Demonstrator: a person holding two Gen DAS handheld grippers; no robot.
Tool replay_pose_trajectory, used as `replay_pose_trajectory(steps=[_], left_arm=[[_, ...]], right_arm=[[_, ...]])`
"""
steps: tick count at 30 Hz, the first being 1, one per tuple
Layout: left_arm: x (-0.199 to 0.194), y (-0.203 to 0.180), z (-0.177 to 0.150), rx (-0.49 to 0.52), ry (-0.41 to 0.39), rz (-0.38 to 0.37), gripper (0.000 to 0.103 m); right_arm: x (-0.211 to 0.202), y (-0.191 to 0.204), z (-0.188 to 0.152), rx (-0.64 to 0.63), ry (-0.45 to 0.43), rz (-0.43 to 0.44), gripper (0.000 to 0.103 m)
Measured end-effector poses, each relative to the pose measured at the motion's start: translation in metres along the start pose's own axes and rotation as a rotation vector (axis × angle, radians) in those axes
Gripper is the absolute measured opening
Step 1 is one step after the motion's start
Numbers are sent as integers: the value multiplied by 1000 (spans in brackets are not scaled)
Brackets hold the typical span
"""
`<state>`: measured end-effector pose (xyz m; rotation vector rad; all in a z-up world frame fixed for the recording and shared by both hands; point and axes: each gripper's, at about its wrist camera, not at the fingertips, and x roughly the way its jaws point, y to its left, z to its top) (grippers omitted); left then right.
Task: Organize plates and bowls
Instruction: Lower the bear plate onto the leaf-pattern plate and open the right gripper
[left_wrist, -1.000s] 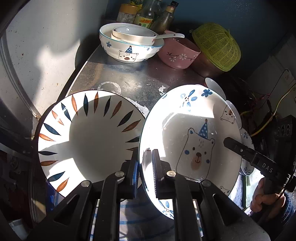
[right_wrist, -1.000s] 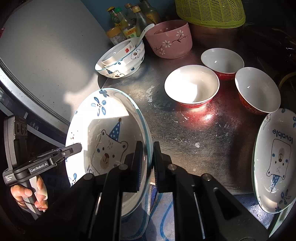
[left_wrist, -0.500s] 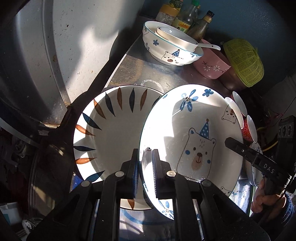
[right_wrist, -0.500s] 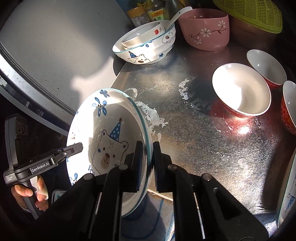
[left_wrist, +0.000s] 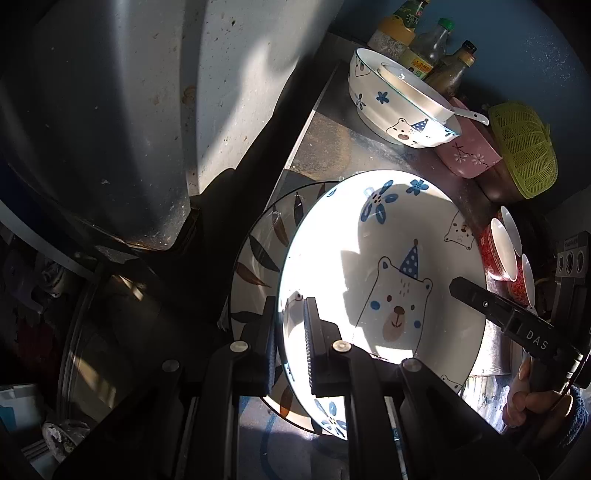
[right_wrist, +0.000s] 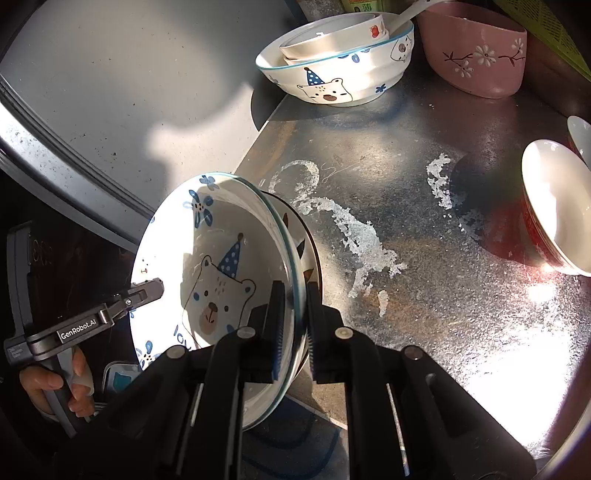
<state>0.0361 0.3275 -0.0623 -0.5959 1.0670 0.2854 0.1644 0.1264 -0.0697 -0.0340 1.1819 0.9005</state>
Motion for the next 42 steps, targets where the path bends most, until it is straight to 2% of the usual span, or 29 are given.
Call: replay_pose_trajectory(steps=[16,21,24,26,27,28,29,32,38,42], left_arm=[[13,9,7,-10,33,23,12],[11,1,4,-4,32,23,34],[9,0,2,-13,30,19,39],[4,-1,2,-16,11,16,46],[-2,-3,3,-11,-16,15,59],[-8,-5,4,-9,-43,9,66],[-14,-7,5,-11,-67,-2,78],[-25,-11,8,-17,-103,-9,90],[-31,-18,6,-8,-112,17,99],[-33,-31,3,13,-105,18,99]], right_arm=[[28,9,7,-15,44,-30,15],[32,20,8,-50,66,-86,18],[30,29,8,-71,55,-90,36],[23,35,10,-85,30,-90,57],[17,39,12,-100,8,-95,65],[12,43,14,-114,-16,-96,82],[7,46,16,-125,-39,-88,91],[-7,47,21,-125,-69,-86,93],[-35,33,12,-76,-93,-98,103],[-52,21,2,-42,-102,-100,103]])
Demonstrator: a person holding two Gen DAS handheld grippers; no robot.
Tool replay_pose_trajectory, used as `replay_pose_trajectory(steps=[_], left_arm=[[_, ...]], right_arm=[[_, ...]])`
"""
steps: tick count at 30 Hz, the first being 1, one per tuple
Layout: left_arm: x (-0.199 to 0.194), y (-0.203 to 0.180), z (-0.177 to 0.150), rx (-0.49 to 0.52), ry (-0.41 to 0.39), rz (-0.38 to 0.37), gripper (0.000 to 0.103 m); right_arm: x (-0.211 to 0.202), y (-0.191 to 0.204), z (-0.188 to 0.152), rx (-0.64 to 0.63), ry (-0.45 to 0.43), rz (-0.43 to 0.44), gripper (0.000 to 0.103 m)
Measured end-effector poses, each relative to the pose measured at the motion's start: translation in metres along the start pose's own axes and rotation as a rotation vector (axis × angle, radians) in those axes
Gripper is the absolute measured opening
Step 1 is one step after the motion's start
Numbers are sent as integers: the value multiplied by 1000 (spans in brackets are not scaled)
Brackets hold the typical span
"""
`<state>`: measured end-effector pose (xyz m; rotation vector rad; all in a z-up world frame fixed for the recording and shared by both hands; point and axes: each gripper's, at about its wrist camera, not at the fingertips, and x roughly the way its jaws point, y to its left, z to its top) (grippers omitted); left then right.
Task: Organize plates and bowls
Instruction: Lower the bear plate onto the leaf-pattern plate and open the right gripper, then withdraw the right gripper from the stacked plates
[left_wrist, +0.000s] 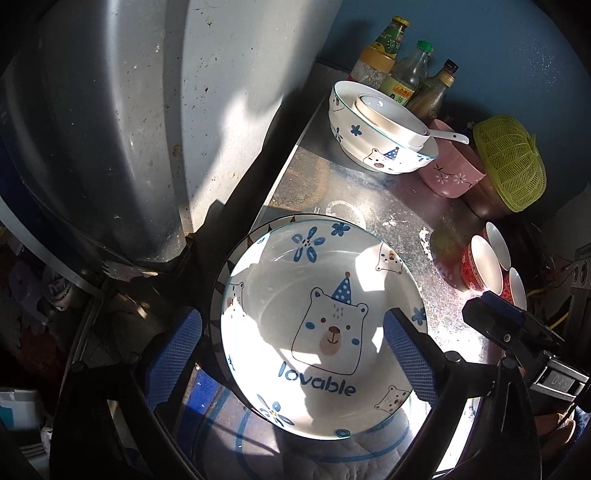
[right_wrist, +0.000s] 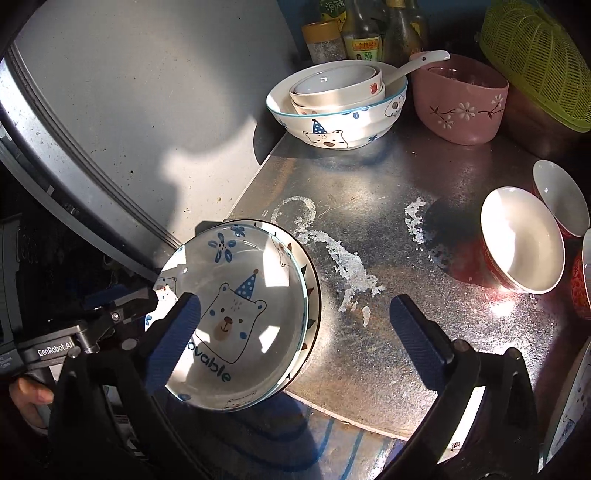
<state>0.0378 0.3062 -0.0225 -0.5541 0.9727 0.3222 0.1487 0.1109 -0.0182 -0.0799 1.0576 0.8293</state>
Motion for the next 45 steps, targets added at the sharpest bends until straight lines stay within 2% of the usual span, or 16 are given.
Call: replay_pose_trajectory(steps=[10,30,45], left_arm=[[-4,-40,-13,47,7,-14,100],[-14,-146,-46,222,11,-86,101],[3,-237,-72,380,58,-172,101]], right_arm=[[-40,-36,-22,66,-33,-20,103],[-128,-117,-80,199,-119,-109,103],[-184,-184,-121,341,-182,-195,103]])
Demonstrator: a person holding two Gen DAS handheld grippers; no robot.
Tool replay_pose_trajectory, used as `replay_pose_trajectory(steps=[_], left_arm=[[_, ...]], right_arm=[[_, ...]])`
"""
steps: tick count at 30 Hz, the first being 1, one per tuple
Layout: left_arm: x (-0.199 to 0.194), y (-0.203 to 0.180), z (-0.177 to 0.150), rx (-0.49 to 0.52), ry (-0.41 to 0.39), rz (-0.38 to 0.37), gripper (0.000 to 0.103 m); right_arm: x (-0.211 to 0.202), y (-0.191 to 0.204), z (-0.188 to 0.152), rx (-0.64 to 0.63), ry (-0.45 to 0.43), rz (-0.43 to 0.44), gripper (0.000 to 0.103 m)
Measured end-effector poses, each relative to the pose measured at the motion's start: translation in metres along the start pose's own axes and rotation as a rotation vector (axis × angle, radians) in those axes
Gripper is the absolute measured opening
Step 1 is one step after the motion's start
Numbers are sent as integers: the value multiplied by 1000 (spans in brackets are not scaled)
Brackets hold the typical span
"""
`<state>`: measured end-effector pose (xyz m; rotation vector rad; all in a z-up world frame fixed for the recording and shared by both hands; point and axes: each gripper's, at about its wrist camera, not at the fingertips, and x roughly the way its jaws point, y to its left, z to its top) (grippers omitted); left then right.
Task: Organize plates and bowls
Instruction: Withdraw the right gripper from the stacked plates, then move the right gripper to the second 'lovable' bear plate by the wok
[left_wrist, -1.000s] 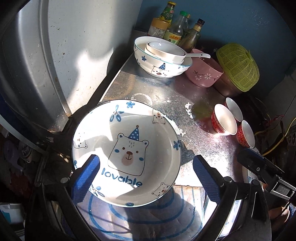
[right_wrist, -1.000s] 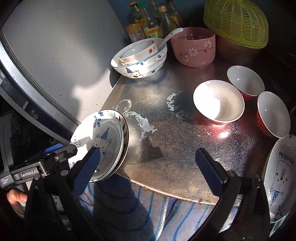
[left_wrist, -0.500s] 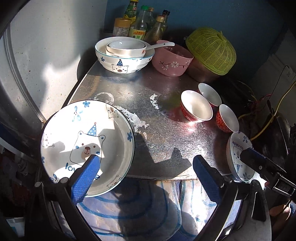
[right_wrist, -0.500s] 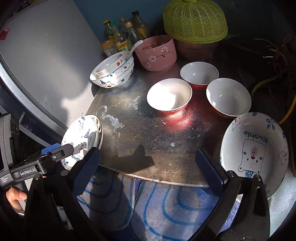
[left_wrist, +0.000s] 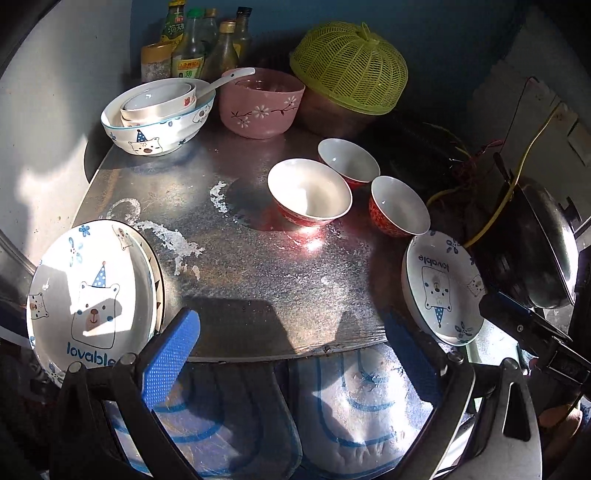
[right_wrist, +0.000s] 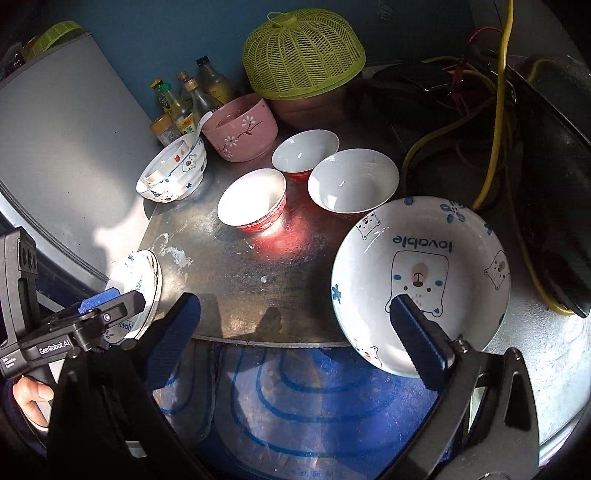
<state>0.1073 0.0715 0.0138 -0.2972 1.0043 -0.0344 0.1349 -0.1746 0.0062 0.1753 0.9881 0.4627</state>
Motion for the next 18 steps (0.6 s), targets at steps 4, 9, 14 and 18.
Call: replay_pose_trajectory(steps=[4,9,14,18], left_arm=[[12,-24,2,38,19,-31,101],[28,-55,5,85,47,-59,101],[45,-84,11,129,76,-96,101],[62,-105,16,158,104,-131,101]], right_arm=[[-10,-23,-4,43,-13,-27,103],[-21,-55,-9,102,-25,-55,103],[-30,-85,-16,167,-43,-88,103],[-33,-109,-23,229,-58,-122,103]])
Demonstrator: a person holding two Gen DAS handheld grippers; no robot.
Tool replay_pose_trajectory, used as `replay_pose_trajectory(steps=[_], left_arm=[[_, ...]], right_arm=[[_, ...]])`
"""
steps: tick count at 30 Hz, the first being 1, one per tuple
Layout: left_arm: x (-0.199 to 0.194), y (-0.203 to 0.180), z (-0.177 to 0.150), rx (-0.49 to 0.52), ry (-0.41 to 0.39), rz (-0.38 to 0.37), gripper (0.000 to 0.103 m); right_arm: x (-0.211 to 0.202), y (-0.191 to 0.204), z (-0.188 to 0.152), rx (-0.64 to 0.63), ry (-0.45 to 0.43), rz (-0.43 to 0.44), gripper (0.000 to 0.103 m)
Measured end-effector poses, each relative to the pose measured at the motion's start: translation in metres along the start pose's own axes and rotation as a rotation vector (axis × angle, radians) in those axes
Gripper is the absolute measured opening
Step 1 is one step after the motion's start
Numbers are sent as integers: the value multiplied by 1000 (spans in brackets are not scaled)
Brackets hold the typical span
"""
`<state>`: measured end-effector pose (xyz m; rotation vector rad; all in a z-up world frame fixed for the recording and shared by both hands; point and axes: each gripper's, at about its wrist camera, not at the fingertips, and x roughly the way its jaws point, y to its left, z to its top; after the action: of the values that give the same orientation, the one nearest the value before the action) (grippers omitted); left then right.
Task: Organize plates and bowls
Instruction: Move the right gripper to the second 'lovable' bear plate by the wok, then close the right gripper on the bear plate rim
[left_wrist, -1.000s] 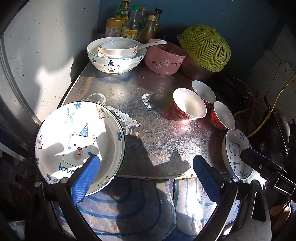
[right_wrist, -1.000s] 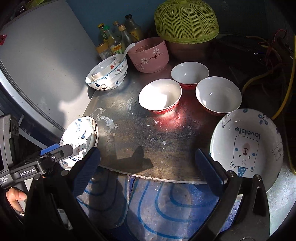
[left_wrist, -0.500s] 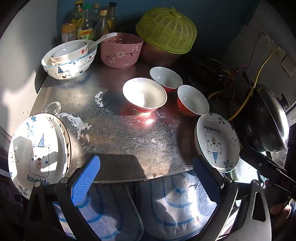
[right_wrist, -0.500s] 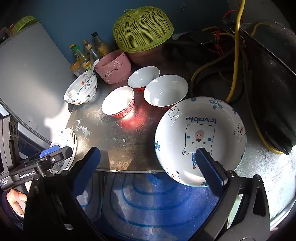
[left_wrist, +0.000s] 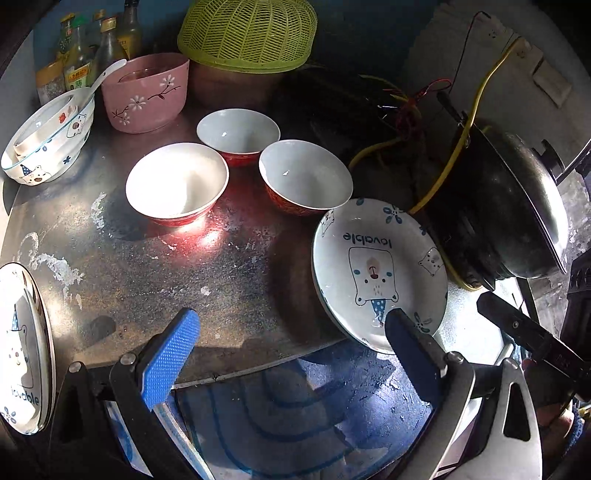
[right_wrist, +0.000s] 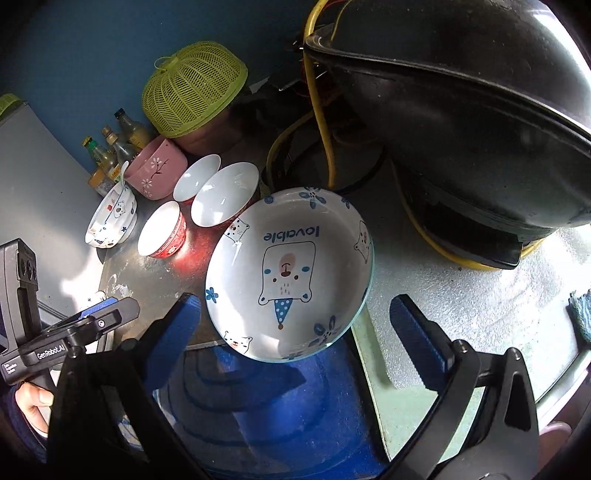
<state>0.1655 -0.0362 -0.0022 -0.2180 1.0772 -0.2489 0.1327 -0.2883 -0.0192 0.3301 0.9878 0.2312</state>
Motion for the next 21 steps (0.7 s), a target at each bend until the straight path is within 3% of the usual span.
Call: replay_pose_trajectory(steps=[3,9,15,17,18,21], left_arm=[[15,-7,7,7,21,-20,101],[48,-15,23,24,47,-60,99],[85,-24,33,89,95,-78,77],[97,-26,37,105,117,-71,57],[102,-26,39,108,127,-68,51],[116,-23,45,97,143,-85,47]], right_arm=[[4,-18,-4,51,-13,8,102],[20,-38,-8,120,-19,-14,70],[41,-47,-6,193,-57,-18,45],[51,-50,-5,215,-45,-22,28],[53,-50,-6,221,-42,-26,27],[58,-50,-7,232,-43,-33,22]])
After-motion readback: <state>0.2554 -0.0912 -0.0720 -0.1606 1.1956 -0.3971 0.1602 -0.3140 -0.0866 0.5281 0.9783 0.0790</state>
